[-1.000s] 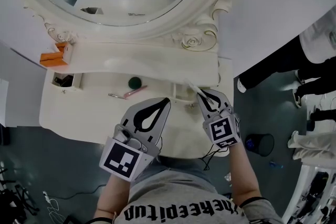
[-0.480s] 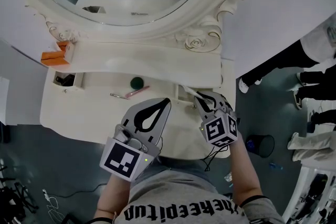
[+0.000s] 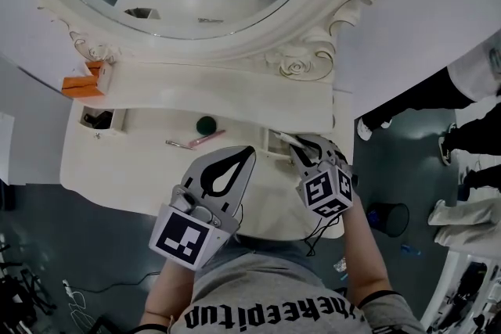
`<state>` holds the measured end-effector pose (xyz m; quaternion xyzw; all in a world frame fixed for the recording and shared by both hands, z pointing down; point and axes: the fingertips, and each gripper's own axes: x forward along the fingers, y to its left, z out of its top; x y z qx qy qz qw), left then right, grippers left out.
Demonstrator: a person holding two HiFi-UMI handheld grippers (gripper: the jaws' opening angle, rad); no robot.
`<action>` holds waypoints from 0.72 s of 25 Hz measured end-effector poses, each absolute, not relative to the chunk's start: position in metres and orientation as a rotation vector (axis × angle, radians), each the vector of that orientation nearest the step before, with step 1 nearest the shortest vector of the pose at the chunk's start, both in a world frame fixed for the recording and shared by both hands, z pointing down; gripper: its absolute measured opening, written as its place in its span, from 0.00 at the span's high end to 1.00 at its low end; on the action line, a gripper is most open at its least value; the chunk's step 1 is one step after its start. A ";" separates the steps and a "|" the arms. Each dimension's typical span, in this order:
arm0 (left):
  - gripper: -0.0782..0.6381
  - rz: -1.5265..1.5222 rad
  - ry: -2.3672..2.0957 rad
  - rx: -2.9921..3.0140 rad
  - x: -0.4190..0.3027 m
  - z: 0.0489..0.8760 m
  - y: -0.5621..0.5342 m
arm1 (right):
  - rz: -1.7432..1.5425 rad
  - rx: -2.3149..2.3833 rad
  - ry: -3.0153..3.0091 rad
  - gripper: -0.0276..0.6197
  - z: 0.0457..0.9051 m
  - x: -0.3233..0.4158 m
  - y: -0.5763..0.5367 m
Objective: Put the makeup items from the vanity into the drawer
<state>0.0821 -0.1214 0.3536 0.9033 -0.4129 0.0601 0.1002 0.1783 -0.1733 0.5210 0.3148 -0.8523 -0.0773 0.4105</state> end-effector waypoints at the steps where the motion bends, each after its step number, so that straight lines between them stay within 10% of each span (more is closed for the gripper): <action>1: 0.85 0.176 -1.220 2.670 0.082 0.354 -0.122 | -0.186 0.791 -2.145 0.81 0.521 0.179 -0.174; 18: 0.85 0.184 -1.189 2.676 0.086 0.358 -0.131 | 0.058 0.797 -2.221 0.58 0.517 0.190 -0.172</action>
